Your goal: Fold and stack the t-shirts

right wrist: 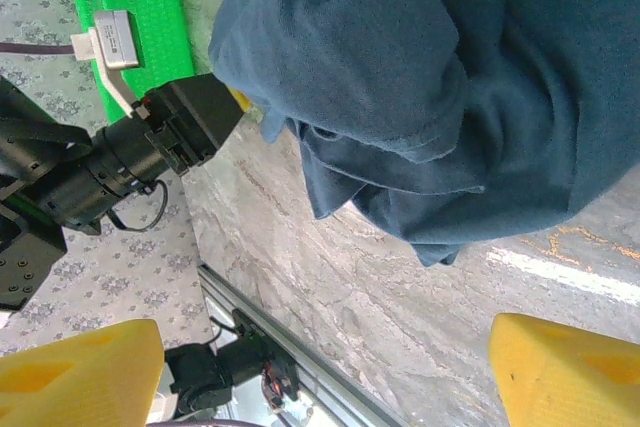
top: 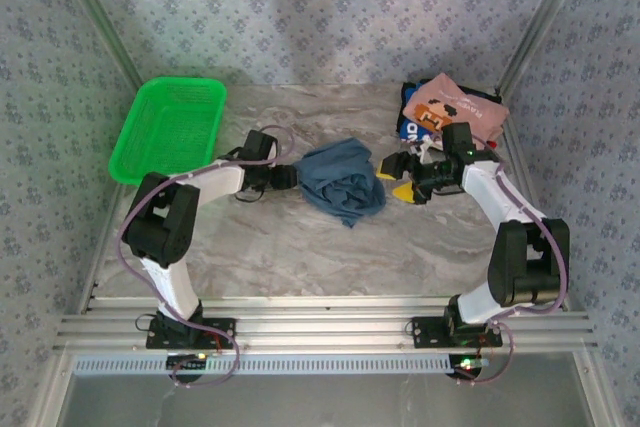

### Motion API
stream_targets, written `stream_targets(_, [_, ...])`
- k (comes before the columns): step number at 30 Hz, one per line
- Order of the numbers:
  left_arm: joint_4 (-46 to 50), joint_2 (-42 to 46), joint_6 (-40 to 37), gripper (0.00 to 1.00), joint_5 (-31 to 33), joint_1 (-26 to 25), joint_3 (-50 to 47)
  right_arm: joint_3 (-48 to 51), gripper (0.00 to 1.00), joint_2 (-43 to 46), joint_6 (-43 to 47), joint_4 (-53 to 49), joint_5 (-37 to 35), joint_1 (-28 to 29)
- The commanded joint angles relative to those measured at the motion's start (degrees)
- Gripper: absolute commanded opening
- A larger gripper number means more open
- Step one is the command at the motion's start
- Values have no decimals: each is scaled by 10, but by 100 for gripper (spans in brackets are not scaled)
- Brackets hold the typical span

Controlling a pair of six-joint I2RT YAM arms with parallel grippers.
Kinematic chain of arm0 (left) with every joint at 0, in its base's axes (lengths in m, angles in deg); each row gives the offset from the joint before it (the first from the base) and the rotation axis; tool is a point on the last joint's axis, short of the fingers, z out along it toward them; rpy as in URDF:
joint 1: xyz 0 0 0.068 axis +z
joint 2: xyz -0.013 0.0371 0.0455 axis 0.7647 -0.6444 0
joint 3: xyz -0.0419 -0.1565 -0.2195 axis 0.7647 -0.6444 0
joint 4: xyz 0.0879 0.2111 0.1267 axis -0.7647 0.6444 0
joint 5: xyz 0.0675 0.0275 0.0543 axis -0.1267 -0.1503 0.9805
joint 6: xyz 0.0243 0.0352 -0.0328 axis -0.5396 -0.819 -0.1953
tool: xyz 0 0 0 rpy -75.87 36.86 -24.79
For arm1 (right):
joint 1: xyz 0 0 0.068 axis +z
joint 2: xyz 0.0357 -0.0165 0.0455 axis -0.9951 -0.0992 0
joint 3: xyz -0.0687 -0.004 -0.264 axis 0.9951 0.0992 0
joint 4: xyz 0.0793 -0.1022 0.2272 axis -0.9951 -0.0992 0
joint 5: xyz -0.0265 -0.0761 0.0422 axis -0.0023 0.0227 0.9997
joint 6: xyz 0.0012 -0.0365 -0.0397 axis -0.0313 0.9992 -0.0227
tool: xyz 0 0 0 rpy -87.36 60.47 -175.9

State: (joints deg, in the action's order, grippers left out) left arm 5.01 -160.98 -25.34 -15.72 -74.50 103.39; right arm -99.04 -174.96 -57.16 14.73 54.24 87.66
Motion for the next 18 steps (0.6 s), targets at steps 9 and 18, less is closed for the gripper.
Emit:
stream_targets(9, [-41, 33, -19, 61, -37, 23, -19, 14, 86, 9, 2, -2, 3, 5])
stream_targets(18, [-33, -4, -29, 60, -31, 24, 20, 15, 86, 9, 4, -2, 4, 9])
